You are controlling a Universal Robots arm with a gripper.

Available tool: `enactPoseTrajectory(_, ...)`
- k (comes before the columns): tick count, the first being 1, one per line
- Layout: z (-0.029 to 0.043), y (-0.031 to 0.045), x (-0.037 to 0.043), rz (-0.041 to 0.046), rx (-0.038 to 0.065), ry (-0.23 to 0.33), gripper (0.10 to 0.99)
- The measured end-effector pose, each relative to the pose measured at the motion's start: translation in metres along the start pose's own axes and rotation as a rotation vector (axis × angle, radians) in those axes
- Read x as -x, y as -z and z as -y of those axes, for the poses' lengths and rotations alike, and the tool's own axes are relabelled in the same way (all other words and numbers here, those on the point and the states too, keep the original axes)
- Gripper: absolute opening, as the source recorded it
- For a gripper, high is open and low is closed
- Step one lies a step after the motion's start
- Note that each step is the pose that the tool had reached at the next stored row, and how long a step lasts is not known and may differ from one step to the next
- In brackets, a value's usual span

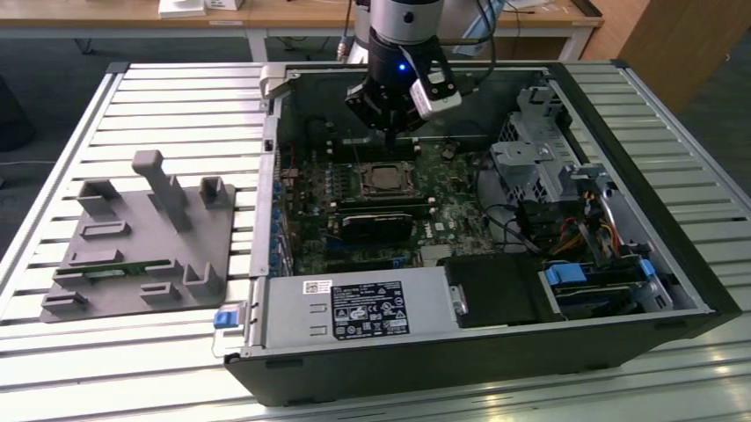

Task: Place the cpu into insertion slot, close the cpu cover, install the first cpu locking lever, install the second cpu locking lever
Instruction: 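Install the first cpu locking lever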

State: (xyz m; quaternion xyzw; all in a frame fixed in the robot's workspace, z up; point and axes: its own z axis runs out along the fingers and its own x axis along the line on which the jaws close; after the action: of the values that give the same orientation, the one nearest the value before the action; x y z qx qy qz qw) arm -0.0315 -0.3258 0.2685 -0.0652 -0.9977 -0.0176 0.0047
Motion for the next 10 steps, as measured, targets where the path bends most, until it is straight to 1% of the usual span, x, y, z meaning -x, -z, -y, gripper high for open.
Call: enactPoseTrajectory(10,0.0000,0.0000,0.0000,-0.0005,0.000,0.014,0.106)
